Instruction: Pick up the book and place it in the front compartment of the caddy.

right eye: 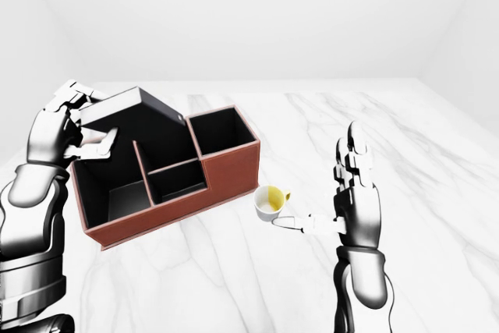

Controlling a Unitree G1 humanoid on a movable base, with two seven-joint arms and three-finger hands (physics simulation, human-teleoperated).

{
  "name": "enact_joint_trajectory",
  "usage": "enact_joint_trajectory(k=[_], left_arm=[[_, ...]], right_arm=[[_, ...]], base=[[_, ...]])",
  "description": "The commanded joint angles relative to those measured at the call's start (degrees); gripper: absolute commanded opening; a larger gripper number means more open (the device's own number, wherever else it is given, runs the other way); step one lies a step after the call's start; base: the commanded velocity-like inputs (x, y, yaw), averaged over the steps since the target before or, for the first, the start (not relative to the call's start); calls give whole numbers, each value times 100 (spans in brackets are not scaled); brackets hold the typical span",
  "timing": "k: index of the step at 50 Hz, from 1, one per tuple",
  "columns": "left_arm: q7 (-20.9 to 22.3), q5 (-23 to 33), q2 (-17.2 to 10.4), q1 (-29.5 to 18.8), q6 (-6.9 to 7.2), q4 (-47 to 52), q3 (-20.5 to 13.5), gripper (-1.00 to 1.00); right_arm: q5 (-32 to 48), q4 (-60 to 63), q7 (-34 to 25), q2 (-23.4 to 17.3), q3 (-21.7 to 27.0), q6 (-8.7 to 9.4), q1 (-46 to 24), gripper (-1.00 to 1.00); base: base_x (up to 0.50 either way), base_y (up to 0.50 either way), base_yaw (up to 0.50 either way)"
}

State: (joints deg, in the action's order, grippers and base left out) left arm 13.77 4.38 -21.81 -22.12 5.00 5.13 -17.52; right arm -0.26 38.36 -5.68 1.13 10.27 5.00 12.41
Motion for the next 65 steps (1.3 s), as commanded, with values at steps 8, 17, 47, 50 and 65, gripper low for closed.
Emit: enact_joint_trajectory(k=[8, 17, 47, 50, 65], left_arm=[[-271, -140, 68, -42, 0, -377, -28, -94], [-307, -197, 27, 7, 0, -563, -87, -95], [-465, -212, 21, -419, 0, -1352, 168, -94], [-467, -215, 20, -418, 0, -1352, 170, -94], [-545, -182, 57, -694, 0, -1948, 341, -95]], right_arm=[[-4, -33, -20, 16, 31, 0, 35, 99], [4, -42, -20, 25, 5, 0, 52, 99], [1, -3, -62, 27, 63, 0, 61, 99], [1, -3, -62, 27, 63, 0, 61, 99], [-27, -63, -102, 26, 115, 0, 64, 99]], base=[[0, 0, 0], [0, 0, 0], [0, 0, 0], [0, 0, 0], [0, 0, 0]])
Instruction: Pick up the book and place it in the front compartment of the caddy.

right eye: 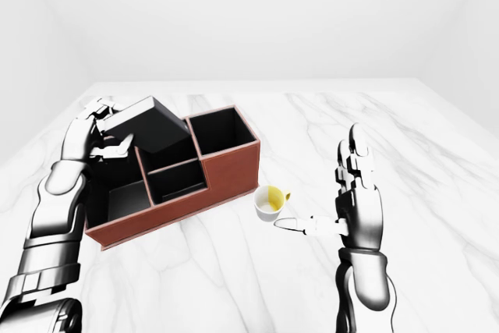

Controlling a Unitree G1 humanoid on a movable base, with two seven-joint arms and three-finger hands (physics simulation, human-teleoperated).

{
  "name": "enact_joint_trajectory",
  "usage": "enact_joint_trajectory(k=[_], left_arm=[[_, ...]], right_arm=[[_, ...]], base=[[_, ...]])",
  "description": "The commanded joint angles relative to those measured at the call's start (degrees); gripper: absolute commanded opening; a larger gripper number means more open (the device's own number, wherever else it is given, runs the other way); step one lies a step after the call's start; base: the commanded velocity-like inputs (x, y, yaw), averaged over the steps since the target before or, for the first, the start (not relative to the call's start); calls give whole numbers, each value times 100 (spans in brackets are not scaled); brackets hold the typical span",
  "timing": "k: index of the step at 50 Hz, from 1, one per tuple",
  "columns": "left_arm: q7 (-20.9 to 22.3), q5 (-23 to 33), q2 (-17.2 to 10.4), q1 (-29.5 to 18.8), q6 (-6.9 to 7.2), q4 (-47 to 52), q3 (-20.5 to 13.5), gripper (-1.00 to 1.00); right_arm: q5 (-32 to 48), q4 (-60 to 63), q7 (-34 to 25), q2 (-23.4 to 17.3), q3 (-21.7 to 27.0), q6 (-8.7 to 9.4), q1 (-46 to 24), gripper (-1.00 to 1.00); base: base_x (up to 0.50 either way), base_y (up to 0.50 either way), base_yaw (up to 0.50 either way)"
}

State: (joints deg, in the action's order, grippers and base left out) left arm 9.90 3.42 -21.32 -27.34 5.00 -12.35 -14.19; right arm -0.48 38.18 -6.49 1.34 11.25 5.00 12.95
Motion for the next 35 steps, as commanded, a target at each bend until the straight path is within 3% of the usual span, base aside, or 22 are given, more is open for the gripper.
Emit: enact_joint_trajectory(k=[1, 25, 31, 35], left_arm=[[-158, -86, 7, -173, 0, -203, 8, -95], [-186, -180, -139, 92, 0, -286, -217, -95], [-193, -192, -146, 93, 0, -287, -210, -95], [-304, -38, -103, -107, 0, -705, -11, -94]], right_arm=[[-4, -46, -21, 5, 16, 0, 10, 99], [76, 170, -2, 43, -95, 0, 100, 99], [77, 170, 0, 43, -97, 0, 100, 99], [70, 262, -22, 48, -83, 0, 137, 99]], base=[[0, 0, 0], [0, 0, 0], [0, 0, 0], [0, 0, 0]])
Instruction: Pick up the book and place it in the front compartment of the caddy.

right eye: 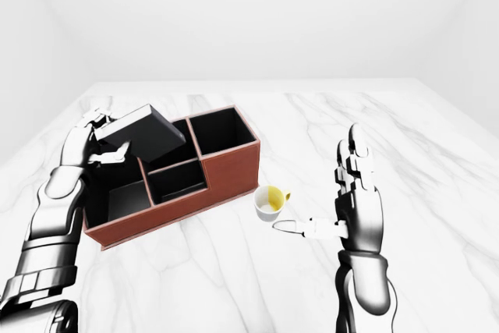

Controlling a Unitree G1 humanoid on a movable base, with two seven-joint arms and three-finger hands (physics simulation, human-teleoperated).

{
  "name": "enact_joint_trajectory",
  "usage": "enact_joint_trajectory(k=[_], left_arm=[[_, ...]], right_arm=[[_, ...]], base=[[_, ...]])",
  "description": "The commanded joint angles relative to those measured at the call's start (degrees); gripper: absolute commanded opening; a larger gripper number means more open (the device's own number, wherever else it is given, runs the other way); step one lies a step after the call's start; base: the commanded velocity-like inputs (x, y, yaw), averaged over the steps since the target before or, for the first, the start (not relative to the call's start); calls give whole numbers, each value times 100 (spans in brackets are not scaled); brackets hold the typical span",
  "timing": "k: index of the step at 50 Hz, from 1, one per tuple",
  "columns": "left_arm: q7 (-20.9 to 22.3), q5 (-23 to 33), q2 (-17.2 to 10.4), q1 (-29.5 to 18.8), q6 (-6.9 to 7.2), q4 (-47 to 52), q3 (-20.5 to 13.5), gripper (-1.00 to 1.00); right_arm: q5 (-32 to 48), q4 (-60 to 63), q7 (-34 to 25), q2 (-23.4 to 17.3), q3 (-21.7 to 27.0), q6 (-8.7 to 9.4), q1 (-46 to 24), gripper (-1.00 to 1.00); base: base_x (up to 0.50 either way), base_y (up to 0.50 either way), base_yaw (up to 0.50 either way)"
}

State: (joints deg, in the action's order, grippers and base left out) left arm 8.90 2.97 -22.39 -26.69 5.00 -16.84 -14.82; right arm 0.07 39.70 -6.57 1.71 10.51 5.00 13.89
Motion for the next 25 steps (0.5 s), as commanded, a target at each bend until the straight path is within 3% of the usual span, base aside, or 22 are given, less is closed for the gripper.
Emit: enact_joint_trajectory(k=[1, 25], left_arm=[[-268, 58, 29, -228, 0, -365, 79, -94], [-393, 337, 178, -827, 0, -1218, 370, -95]], right_arm=[[16, 106, -19, 14, -8, 0, 46, 99], [-37, 123, -77, 22, 81, 0, 43, 99]], base=[[0, 0, 0], [0, 0, 0]])
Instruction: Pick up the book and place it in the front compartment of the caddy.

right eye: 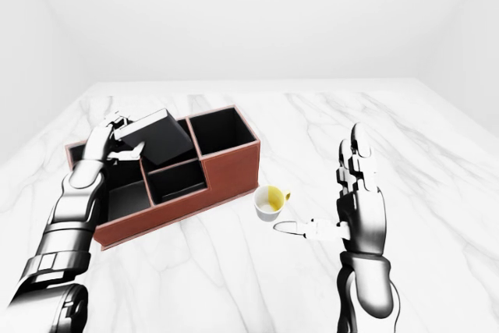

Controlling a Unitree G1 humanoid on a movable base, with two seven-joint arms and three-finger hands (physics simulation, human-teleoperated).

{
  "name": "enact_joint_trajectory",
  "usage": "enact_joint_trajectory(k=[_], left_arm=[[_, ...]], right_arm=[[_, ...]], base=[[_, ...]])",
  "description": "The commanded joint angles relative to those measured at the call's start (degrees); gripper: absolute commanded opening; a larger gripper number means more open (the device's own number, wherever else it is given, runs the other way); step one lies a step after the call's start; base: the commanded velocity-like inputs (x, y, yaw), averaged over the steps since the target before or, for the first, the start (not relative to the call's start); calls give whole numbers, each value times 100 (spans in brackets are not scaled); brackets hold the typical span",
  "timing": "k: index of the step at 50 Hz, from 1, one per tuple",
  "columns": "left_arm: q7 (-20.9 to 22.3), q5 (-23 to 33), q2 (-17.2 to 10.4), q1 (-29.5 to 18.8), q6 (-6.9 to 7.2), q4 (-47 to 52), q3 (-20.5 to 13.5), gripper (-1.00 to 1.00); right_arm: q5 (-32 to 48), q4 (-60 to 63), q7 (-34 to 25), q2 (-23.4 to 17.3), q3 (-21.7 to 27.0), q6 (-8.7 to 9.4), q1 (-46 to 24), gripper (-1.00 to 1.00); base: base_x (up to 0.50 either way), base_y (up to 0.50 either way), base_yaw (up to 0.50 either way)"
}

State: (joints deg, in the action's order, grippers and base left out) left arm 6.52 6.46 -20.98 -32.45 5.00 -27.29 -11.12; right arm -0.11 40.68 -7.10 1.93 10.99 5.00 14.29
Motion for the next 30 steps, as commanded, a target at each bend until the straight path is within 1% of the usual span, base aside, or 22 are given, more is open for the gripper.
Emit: enact_joint_trajectory(k=[1, 3, 4, 11, 12, 18, 19, 20, 23, 24, 27, 29, 30], left_arm=[[-206, 26, 36, -248, 0, -231, 7, -95], [-209, 30, 36, -251, 0, -240, 6, -95], [-290, 93, 32, -265, 0, -286, 23, -95], [-288, 107, 47, -272, 0, -287, 26, -95], [-443, 155, 38, -330, 0, -541, 11, -95], [-475, 142, 32, -353, 0, -649, 24, -95], [-678, 306, 23, -376, 0, -807, 92, -95], [-689, 321, 24, -385, 0, -836, 91, -95], [-688, 327, 25, -389, 0, -845, 88, -95], [-789, 371, 49, -381, 0, -794, 96, -95], [-780, 367, 62, -366, 0, -719, 89, -94], [-951, 546, 98, -331, 0, -561, 157, -95], [-929, 552, 116, -338, 0, -552, 152, -95]], right_arm=[[-21, 46, -29, 1, 38, 0, 5, 99], [-20, 47, -31, 3, 40, 0, 4, 99], [-21, 92, -37, 8, 36, 0, 19, 100], [-19, 90, -49, 19, 29, 0, 35, 99], [0, 115, -56, 28, 15, 0, 78, 99], [0, 113, -64, 35, 19, 0, 79, 98], [7, 135, -62, 36, 17, 0, 80, 99], [8, 137, -63, 37, 17, 0, 80, 99], [9, 137, -64, 38, 18, 0, 79, 99], [11, 109, -65, 49, 7, 0, 98, 99], [11, 102, -66, 50, 2, 0, 105, 99], [2, 98, -75, 51, 10, 0, 120, 99], [1, 95, -76, 51, 14, 0, 120, 99]], base=[[0, 0, 0], [0, 0, 0], [0, 0, 0], [0, 0, 0], [0, 0, 0], [0, 0, 0], [0, 0, 0], [0, 0, 0], [0, 0, 0], [0, 0, 0], [0, 0, 0], [0, 0, 0], [0, 0, 0]])
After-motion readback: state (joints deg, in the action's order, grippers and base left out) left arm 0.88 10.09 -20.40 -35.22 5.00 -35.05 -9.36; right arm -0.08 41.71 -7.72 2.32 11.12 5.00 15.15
